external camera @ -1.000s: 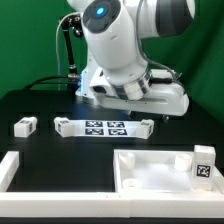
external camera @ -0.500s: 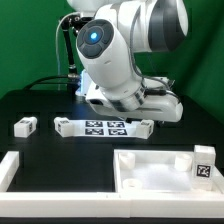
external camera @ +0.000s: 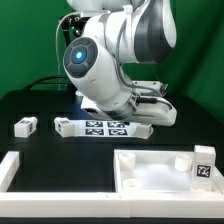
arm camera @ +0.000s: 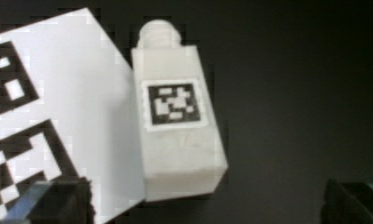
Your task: Assemble square table
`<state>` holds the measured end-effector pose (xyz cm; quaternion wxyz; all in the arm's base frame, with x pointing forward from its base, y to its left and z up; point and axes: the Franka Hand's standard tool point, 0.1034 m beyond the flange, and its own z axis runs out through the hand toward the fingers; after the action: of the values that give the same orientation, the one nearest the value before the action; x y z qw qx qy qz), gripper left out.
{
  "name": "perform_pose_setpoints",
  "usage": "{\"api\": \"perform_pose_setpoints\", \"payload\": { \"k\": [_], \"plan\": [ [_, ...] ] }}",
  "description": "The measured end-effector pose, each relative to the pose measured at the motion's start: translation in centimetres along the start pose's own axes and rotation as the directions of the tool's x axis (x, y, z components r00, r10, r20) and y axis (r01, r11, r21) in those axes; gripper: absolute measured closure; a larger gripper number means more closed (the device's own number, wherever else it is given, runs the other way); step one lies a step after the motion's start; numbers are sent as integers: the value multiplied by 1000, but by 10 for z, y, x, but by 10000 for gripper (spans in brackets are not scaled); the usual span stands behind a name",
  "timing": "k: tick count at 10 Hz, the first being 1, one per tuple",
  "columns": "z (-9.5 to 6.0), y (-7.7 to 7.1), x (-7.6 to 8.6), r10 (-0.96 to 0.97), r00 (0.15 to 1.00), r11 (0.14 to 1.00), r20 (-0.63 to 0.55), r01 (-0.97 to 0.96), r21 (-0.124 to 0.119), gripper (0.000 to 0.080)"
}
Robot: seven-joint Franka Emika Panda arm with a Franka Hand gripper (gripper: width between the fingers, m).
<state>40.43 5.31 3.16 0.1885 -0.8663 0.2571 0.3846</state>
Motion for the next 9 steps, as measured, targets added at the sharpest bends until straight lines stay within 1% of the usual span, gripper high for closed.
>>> {"api": "perform_pose_setpoints", "payload": {
  "k": [4,5,6,7,9],
  "plan": [
    [2,2,-1,3,1000,1000,5,-3,-1,151],
    [16,8,-4,21,999,1000,28,-21,13,151],
    [34,14,-8,34,999,999,37,-34,-3,151],
    [44,15,-12,34,998,999,56,-33,-12,151],
    [46,16,-11,38,997,999,61,-37,-14,151]
  ]
}}
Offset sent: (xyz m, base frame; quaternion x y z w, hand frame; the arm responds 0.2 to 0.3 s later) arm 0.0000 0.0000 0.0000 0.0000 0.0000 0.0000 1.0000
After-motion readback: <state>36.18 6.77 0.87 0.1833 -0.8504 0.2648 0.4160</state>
